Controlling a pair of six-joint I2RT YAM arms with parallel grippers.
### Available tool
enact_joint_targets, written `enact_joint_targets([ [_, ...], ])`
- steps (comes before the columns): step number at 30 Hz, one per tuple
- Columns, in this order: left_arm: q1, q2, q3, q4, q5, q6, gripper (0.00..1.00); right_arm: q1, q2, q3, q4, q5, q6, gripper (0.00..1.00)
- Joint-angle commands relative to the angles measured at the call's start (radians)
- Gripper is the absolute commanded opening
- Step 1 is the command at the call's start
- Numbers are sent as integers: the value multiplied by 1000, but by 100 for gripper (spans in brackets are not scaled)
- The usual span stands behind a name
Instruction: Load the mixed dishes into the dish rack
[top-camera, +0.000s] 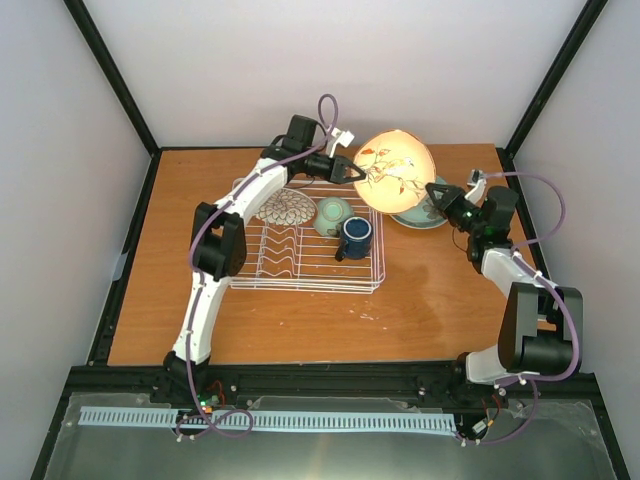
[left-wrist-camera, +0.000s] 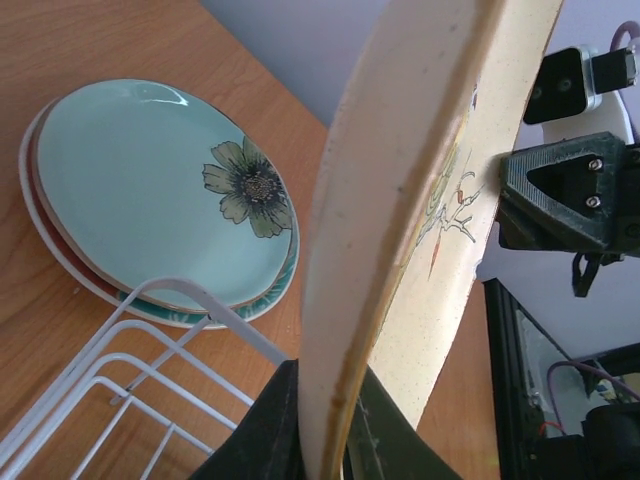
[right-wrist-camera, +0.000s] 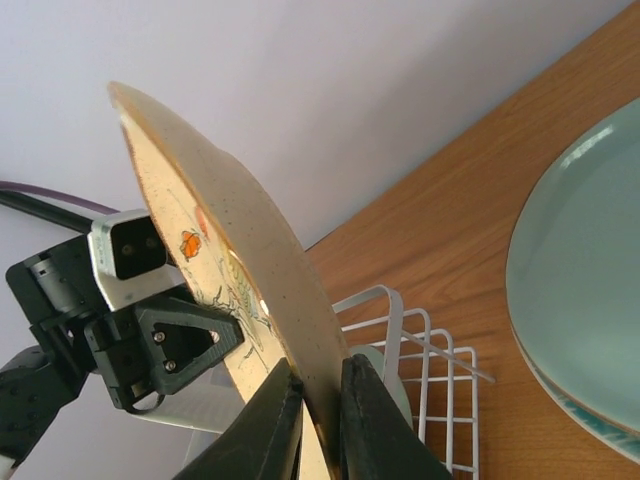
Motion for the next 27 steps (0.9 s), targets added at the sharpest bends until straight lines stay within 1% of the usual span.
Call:
enact_joint_targets([
  [1,-95,-133,0,95,54,135,1,80,1,54,-57,-123,11,11],
  [2,-95,-149,-10,96,35,138,1,79,3,58,-65,-120,5,13],
  [7,-95,-231,-82,130,-36,141,1,79,2,69,-97,-99,-28,17],
  [16,-95,-298,-95,98,-118,171,0,79,-8,78,-154,-57,-90,23],
  [23,-94,-376,-118,53,-279,240,1,78,-38,89,-258,16,-174,27],
  [27,-91,-458,-201,70,-380,267,1,74,-64,88,-304,60,-228,34],
])
